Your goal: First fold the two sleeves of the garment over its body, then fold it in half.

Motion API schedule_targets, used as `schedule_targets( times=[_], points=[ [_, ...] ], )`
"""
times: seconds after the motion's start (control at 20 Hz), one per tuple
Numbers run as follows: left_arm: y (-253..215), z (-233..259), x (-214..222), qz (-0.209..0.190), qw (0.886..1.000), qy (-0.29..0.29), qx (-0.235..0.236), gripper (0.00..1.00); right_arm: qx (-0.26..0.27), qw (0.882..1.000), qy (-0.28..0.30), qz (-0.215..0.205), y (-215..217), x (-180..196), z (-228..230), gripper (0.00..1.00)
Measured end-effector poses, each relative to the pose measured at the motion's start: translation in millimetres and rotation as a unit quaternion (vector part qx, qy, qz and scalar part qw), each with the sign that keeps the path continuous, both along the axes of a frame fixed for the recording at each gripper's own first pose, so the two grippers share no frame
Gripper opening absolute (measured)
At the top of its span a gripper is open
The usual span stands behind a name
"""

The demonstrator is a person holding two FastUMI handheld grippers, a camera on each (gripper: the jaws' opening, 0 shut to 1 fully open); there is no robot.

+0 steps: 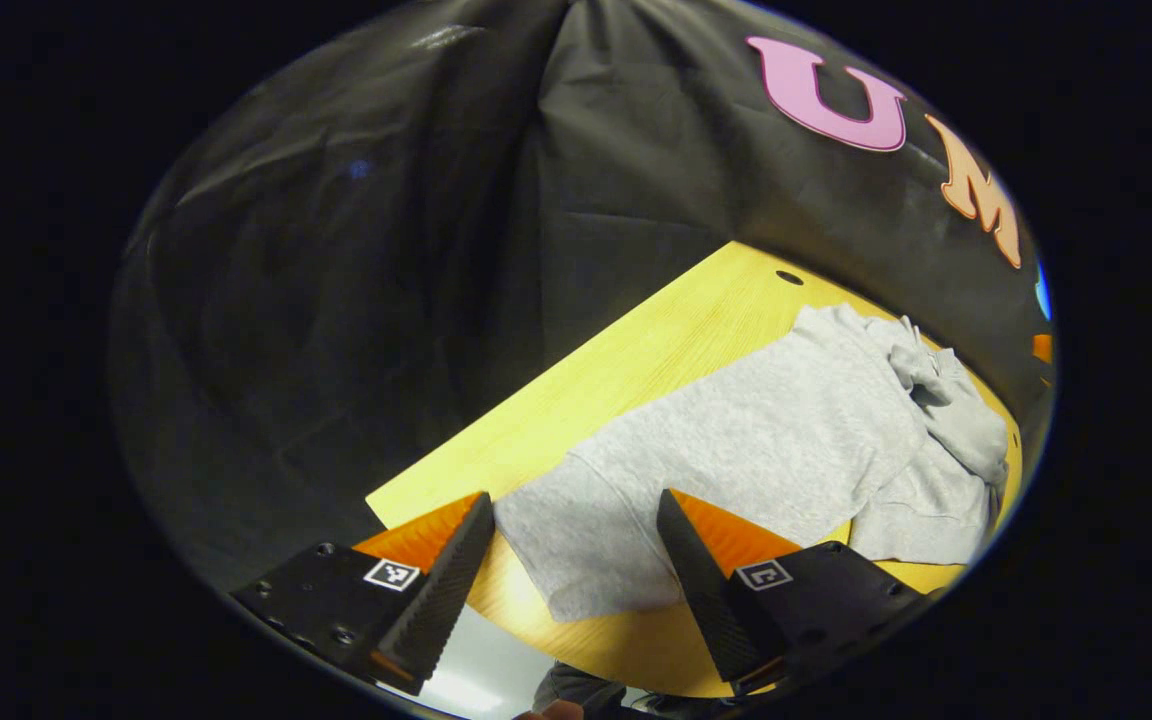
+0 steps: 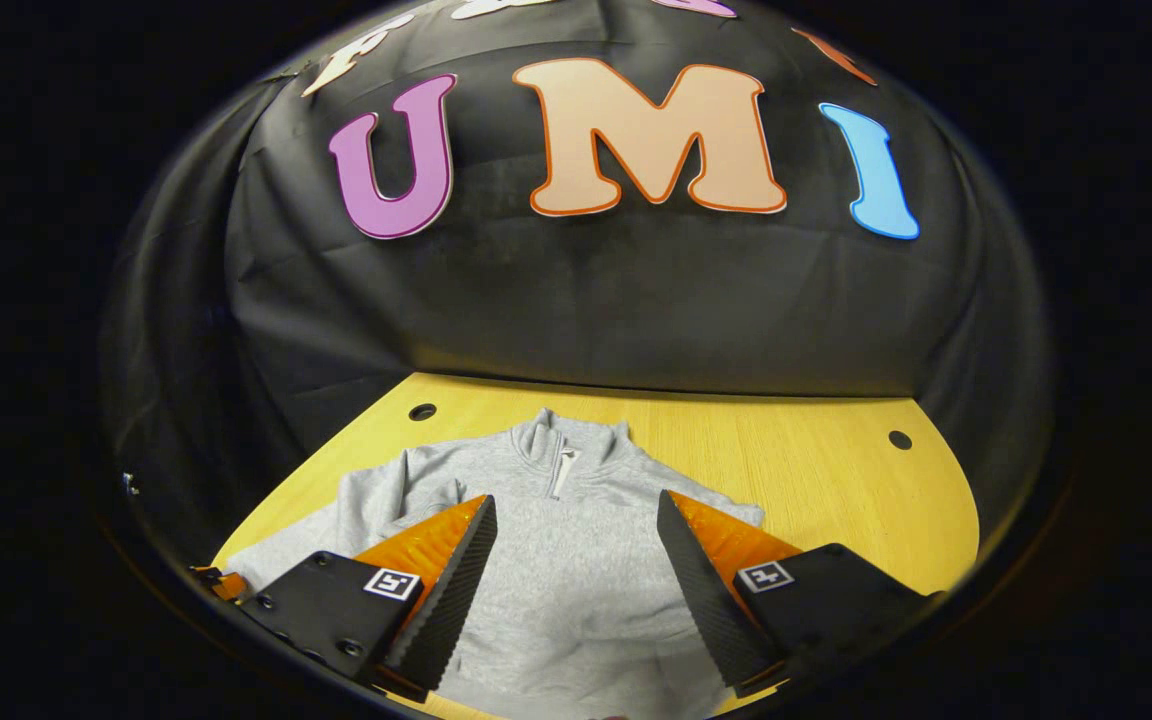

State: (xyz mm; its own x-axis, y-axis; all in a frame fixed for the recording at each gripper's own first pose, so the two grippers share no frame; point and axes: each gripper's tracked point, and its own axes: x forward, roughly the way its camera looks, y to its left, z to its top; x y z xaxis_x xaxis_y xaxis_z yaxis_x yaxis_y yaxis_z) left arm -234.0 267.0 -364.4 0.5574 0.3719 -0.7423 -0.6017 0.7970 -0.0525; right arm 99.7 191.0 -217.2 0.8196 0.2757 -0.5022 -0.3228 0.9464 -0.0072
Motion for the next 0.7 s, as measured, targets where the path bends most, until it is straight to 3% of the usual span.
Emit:
schedule_targets(
  times=[0.2,0.3,0.45,0.5,0.55,0.7],
  points=[
    [-1,0,3,-0.015,1.0,-0.012,0.023,0.99,-0.005,1.0,-0.009,-0.006,-12,-1,5,0.99],
    [2,1,4,-0.016,0.999,-0.016,0.025,0.93,-0.003,1.0,-0.012,-0.011,-18,-2,8,0.99],
    [-5,-1,10,-0.009,1.0,-0.011,0.007,0.46,-0.001,1.0,-0.012,-0.018,-29,-4,9,0.97],
    [-8,-2,12,-0.006,1.0,-0.01,-0.001,0.41,-0.002,1.0,-0.013,-0.021,-34,-6,9,0.98],
    [-7,-1,14,-0.001,1.0,-0.007,-0.008,0.18,-0.003,1.0,-0.015,-0.024,-40,-7,10,0.99],
    [-7,-2,18,0.007,0.999,0.015,-0.033,0.05,-0.007,0.999,-0.019,-0.031,-58,-12,13,0.98]
  ],
)
